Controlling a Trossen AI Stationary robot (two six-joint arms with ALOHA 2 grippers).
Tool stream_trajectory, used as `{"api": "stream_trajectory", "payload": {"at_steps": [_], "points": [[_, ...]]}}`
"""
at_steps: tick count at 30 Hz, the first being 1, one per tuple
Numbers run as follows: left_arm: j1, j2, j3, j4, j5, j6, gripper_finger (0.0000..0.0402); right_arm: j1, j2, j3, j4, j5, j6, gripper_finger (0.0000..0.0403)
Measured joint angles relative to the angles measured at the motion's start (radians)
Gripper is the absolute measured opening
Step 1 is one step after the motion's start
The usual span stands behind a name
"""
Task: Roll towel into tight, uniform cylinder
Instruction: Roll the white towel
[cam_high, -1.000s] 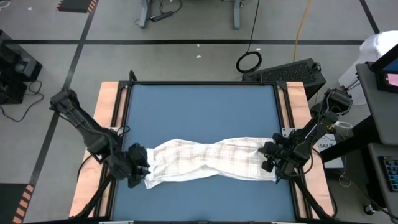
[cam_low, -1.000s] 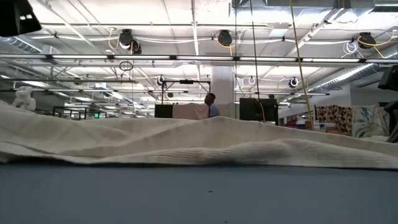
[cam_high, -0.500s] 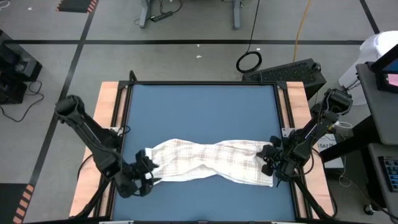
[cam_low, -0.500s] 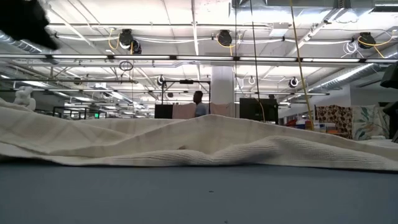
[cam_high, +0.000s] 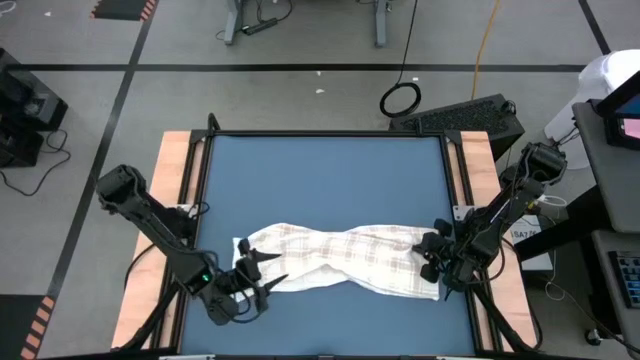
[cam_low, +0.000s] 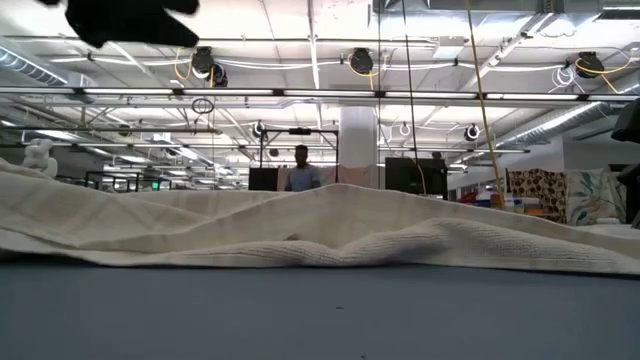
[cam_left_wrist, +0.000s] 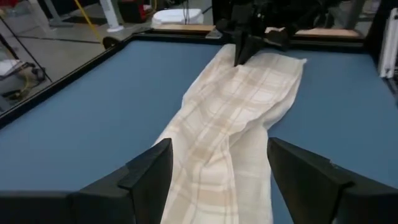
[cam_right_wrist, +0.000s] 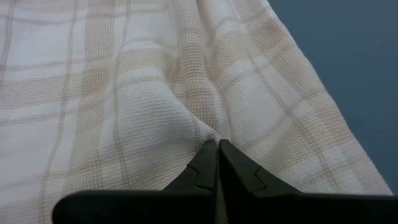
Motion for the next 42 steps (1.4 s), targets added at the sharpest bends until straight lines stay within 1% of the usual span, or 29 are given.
{"api": "stream_trajectory", "payload": {"at_steps": [3, 8, 16, 18, 21, 24, 27, 29, 34, 42], "points": [[0.01, 0.063, -0.001, 0.029, -0.003, 0.008, 0.0262, 0.0, 0.0, 0.0, 0.006, -0.001, 0.0, 0.0006], [0.023, 0.12, -0.001, 0.052, -0.005, 0.0, 0.0262, 0.0, 0.0, 0.0, 0.013, -0.002, 0.0, 0.0006], [0.031, 0.127, -0.001, 0.044, -0.005, 0.026, 0.0262, 0.0, -0.001, 0.002, 0.017, -0.034, -0.016, 0.0006], [0.033, 0.127, -0.001, 0.01, 0.004, -0.033, 0.0262, 0.0, -0.001, 0.002, 0.018, -0.03, -0.04, 0.0006], [0.059, 0.127, -0.001, -0.072, 0.053, -0.138, 0.0262, 0.0, -0.001, 0.002, 0.019, -0.025, -0.05, 0.0006], [0.094, 0.127, -0.001, -0.144, 0.078, -0.157, 0.0262, 0.0, -0.001, 0.002, 0.019, -0.026, -0.05, 0.0006], [0.133, 0.127, -0.001, -0.159, 0.099, -0.156, 0.0262, 0.0, -0.001, 0.002, 0.019, -0.026, -0.049, 0.0006], [0.161, 0.127, -0.001, -0.16, 0.118, -0.13, 0.0262, 0.0, -0.001, 0.002, 0.019, -0.026, -0.048, 0.0006], [0.222, 0.127, -0.001, -0.183, 0.223, -0.042, 0.0262, 0.0, -0.001, 0.002, 0.019, -0.028, -0.027, 0.0006], [0.278, 0.127, 0.0, -0.287, 0.228, 0.057, 0.0262, 0.0, 0.0, 0.0, 0.024, -0.015, 0.034, 0.001]]}}
